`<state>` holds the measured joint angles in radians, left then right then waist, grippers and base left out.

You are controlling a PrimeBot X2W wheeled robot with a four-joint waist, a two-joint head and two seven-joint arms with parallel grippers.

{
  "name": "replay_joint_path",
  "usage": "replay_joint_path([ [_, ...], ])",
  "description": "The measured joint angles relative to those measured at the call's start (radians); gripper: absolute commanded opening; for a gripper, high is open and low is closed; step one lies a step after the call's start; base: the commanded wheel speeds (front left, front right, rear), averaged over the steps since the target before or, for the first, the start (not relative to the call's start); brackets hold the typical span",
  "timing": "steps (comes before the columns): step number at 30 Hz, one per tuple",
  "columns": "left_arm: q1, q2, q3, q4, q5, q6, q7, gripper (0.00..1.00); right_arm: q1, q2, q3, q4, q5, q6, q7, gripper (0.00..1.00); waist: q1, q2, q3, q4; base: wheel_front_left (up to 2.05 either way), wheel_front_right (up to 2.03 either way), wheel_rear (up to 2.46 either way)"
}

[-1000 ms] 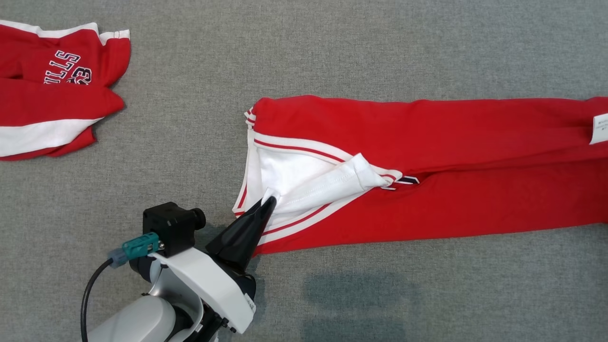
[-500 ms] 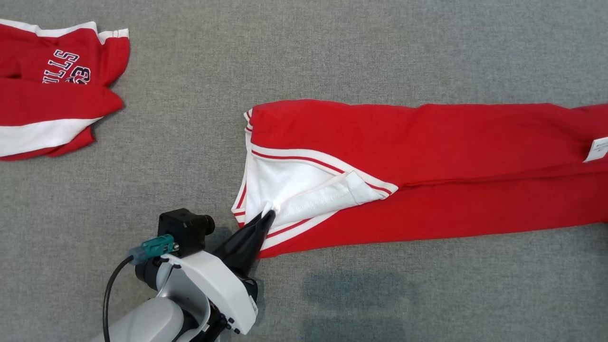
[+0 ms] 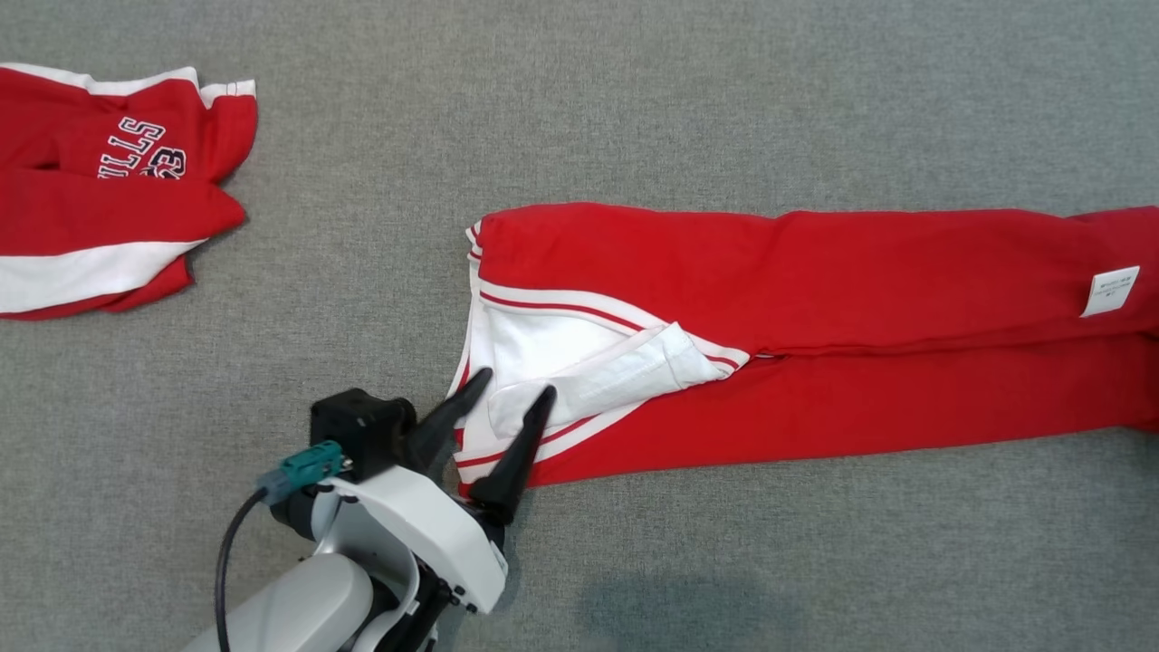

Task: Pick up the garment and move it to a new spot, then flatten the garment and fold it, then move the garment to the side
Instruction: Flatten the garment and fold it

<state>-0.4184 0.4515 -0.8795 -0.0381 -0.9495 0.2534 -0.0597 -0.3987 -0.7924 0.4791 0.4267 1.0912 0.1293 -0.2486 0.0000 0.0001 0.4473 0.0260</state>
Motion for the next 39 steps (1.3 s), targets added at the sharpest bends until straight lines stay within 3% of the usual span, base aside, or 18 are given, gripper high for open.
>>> replay_joint_path([
  [10,0.031,-0.003,0.088,0.007,0.000,0.047,-0.135,1.00,0.041,0.095,-0.147,-0.075,-0.189,0.000,0.000,1.00,0.0000,0.0000,-0.081,-0.011,0.00,0.00,0.00],
  [22,0.140,-0.079,0.246,0.049,0.116,0.063,-0.189,1.00,0.167,0.282,-0.276,-0.164,-0.393,0.000,0.000,1.00,0.0000,0.0000,-0.221,-0.022,0.00,0.00,0.00],
  [31,0.278,-0.161,0.394,0.091,0.288,-0.026,-0.192,1.00,0.286,0.446,-0.412,-0.288,-0.581,0.000,-0.001,1.00,0.0000,0.0000,-0.289,-0.028,0.00,0.00,0.00],
  [39,0.357,-0.247,0.512,0.100,0.436,-0.121,-0.192,1.00,0.389,0.499,-0.433,-0.286,-0.626,0.000,-0.001,1.00,0.0000,0.0000,-0.328,-0.032,0.00,0.00,0.00],
])
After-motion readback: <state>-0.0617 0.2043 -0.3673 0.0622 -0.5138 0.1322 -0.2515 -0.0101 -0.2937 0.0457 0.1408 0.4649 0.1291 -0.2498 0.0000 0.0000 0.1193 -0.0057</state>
